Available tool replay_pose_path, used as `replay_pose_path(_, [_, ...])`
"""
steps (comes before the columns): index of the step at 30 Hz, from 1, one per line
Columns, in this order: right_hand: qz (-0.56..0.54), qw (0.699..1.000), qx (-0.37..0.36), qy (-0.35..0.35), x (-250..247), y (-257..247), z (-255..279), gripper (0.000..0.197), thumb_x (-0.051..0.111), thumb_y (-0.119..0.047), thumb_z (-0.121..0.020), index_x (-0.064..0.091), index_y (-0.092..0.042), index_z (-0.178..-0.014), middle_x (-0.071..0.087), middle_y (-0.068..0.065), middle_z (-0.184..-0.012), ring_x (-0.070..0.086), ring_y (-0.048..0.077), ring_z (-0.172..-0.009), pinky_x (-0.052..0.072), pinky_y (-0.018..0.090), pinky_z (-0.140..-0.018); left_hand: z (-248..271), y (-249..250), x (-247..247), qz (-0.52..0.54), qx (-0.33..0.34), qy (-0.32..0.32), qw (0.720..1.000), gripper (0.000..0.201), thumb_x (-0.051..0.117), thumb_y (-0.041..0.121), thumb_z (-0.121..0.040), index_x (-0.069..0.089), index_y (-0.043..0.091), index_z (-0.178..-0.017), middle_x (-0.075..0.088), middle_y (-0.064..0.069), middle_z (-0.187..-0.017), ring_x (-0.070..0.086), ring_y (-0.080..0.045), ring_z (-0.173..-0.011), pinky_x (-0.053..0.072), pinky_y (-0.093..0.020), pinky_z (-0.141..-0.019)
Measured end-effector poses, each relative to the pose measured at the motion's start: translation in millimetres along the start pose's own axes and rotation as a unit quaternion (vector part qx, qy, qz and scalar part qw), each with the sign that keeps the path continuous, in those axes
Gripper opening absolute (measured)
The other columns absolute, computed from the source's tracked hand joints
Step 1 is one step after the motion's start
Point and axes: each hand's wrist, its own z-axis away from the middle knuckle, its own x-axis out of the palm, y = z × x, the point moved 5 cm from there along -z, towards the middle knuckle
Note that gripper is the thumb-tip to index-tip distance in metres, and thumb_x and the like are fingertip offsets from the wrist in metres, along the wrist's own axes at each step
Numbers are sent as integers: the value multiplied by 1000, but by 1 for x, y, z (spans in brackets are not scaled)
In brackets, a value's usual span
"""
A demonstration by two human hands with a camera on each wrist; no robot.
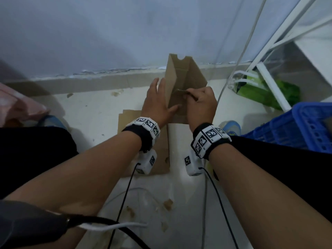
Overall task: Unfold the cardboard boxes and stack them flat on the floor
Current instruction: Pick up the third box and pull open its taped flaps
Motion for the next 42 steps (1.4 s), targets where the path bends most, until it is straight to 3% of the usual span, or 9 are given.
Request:
replay_pose_path(9, [-150, 988, 25, 23, -51, -123, -7, 25, 79, -22, -83, 78, -14, -107, 59, -8, -92, 62, 9, -86, 51, 17, -84, 13, 42, -102, 15, -5, 82, 996, 116, 82, 52, -75, 14, 13, -161, 12, -12, -168, 15, -30, -154, 20, -45, -124])
replay_pose_path(13, [-235, 969, 73, 17, -60, -159, -8, 26, 79, -45, -65, 77, -44, -91, 74, -9, -99, 72, 20, -98, 59, 44, -89, 27, 64, -155, 16, 1, 138, 990, 114, 84, 50, -74, 15, 20, -160, 11, -12, -168, 17, -31, -153, 24, -49, -122])
replay_pose_path(18, [-381, 910, 164, 14, -81, -197, -6, 41, 80, -15, -83, 70, -10, -123, 76, 3, -96, 62, 15, -58, 58, 27, -57, 37, 59, -211, 184, -102, 212, 954, 119, 86, 54, -70, 15, 19, -160, 27, -10, -162, 32, -27, -147, 31, -43, -120])
replay_pose_path(23, [-445, 869, 212, -48, -83, -230, -2, 32, 79, -19, -87, 70, -9, -116, 74, 9, -99, 64, 16, -55, 52, 23, -50, 36, 59, -244, 265, -120, 159, 944, 93, 85, 60, -67, 46, 19, -141, 62, 0, -130, 62, -16, -116, 53, -43, -102])
replay_pose_path(27, [-397, 890, 188, -121, -75, -251, -8, 26, 73, -29, -92, 67, -15, -113, 72, 7, -108, 62, 14, -49, 46, 22, -44, 31, 70, -259, 226, -47, 167, 959, 85, 89, 49, -70, 35, 22, -130, 55, 19, -113, 54, 9, -103, 46, -14, -87])
replay_pose_path(34, [-282, 914, 148, -253, -44, -254, -40, 21, 57, -38, -101, 61, -18, -106, 64, 3, -91, 56, 14, -45, 43, 21, -42, 0, 55, -288, 182, -47, 199, 962, 82, 89, 46, -71, 36, 21, -127, 58, 17, -107, 55, 10, -90, 42, -2, -65])
replay_pose_path(37, [-217, 925, 136, -280, -31, -250, -51, 14, 57, -34, -102, 54, -20, -98, 55, 4, -90, 50, 13, -42, 38, 21, -39, -19, 56, -300, 137, -38, 208, 968, 71, 85, 47, -76, 48, 22, -131, 62, 12, -108, 61, -5, -96, 40, -9, -70])
replay_pose_path(39, [-197, 923, 143, -298, -28, -243, -54, 24, 63, -30, -98, 53, -16, -115, 52, 4, -95, 45, 12, -41, 33, 20, -38, -25, 53, -305, 112, -30, 209, 971, 60, 81, 47, -80, 55, 23, -128, 67, 8, -109, 63, -12, -102, 41, -15, -73])
replay_pose_path(42, [-186, 925, 153, -292, -29, -231, -57, 76, 68, -26, -95, 24, -11, -156, 57, 2, -113, 47, 11, -42, 35, 21, -38, -22, 54, -304, 85, -15, 212, 973, 48, 73, 48, -87, 58, 22, -125, 69, 6, -99, 64, -13, -90, 40, -14, -65])
